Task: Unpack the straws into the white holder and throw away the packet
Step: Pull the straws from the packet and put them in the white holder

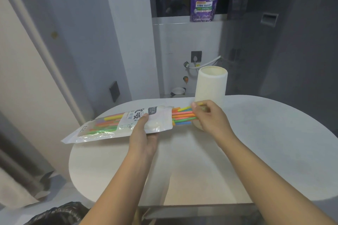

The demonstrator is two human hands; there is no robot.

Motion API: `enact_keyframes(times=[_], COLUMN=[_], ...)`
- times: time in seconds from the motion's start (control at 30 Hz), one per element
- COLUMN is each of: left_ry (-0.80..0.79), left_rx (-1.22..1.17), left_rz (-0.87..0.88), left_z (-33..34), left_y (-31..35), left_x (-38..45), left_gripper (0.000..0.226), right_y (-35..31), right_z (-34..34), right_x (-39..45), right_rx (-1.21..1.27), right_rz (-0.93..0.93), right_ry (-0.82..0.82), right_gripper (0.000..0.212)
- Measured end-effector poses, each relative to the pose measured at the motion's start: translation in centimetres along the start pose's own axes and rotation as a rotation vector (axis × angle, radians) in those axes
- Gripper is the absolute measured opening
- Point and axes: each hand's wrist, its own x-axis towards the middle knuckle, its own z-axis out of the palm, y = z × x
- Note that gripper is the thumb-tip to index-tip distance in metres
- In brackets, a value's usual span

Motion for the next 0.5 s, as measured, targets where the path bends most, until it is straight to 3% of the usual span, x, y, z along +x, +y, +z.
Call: enact_keyframes(times=[0.2, 0.3, 0.4, 0.5], left_ry=[0.010, 0.016, 0.017, 0.025], left_rx=[-0.022, -0.030, -0.019, -0.018], left_rz=[0.009, 0.004, -0.003, 0.015], left_z=[0.2, 0.2, 0.1, 0.1], left_y=[0.2, 0.2, 0.1, 0.1], left_x=[0.1, 0.1, 0.0, -0.1], left_gripper=[0.028, 0.029, 0.022, 0.033], right_y=[-0.4, -0.4, -0.4, -0.6], right_z=[-0.9, -1.4, -1.4, -1.4], right_x=[0.2, 0.3, 0.0, -0.1], right_rx=[-0.052, 0.026, -0.063, -0.040], right_rz=[-0.146, -0.086, -0.121, -0.168], right_ry=[0.179, 0.159, 0.106, 0.189], right_gripper=[0.021, 0.021, 0.026, 0.020])
